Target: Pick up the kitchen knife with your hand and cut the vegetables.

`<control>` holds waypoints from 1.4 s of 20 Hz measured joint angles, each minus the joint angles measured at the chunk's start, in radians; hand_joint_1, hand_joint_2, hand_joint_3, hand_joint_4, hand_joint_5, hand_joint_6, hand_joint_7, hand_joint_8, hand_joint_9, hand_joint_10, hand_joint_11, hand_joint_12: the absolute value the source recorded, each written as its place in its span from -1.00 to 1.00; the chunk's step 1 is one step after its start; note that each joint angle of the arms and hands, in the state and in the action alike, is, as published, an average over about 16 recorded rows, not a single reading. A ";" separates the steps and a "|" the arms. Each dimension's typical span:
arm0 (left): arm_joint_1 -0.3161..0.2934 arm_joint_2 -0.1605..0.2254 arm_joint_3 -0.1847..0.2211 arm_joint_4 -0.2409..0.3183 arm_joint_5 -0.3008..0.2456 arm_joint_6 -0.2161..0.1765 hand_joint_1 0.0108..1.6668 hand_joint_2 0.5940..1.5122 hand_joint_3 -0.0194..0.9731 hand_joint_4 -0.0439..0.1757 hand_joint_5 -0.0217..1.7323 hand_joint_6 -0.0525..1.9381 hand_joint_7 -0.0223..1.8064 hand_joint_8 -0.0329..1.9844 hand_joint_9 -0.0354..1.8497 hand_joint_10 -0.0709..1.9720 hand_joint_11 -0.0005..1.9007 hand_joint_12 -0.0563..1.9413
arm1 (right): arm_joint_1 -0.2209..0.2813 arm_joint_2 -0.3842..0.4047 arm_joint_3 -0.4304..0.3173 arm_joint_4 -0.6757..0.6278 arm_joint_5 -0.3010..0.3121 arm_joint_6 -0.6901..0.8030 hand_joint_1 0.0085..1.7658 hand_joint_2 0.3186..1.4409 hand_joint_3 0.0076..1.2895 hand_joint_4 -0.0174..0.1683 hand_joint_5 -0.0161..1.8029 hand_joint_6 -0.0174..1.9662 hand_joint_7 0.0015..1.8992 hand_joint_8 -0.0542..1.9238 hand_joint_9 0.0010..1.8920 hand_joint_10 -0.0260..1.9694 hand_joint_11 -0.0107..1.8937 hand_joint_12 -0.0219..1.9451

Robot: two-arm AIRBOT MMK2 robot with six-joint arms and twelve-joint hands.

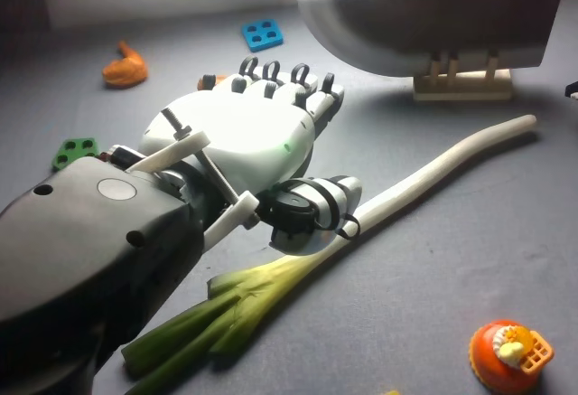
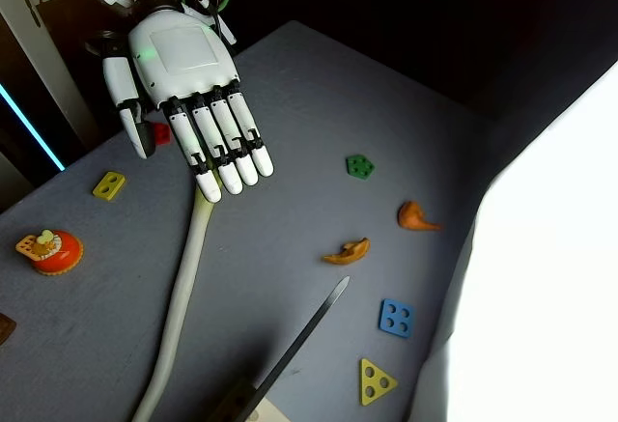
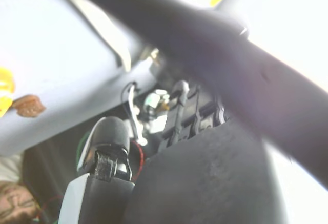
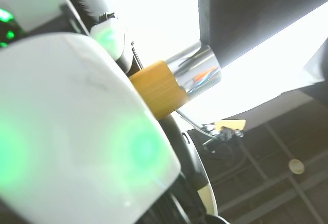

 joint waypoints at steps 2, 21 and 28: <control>0.003 0.005 -0.005 0.002 0.003 0.001 -0.95 0.95 -0.93 -0.59 -0.93 -0.93 -0.95 -0.97 -0.94 -0.92 -0.98 -0.94 | -0.007 -0.020 0.032 0.012 0.006 0.017 0.63 -0.39 0.47 0.34 0.33 0.92 0.60 0.82 0.65 0.80 0.65 0.86; 0.020 0.025 -0.035 0.012 0.028 0.017 -0.97 0.95 -0.93 -0.59 -0.94 -0.93 -0.95 -0.97 -0.94 -0.92 -0.97 -0.94 | -0.048 -0.096 0.167 -0.037 0.040 0.115 0.47 -0.03 -0.02 -0.06 0.04 0.75 0.17 0.83 0.19 0.86 0.19 0.92; 0.021 0.025 -0.034 0.012 0.034 0.019 -0.95 0.96 -0.93 -0.59 -0.94 -0.93 -0.95 -0.97 -0.94 -0.92 -0.97 -0.94 | -0.065 -0.089 0.168 -0.081 0.058 0.112 0.30 0.21 -0.54 -0.70 -0.44 0.36 -0.43 0.59 -0.48 0.79 -0.49 0.96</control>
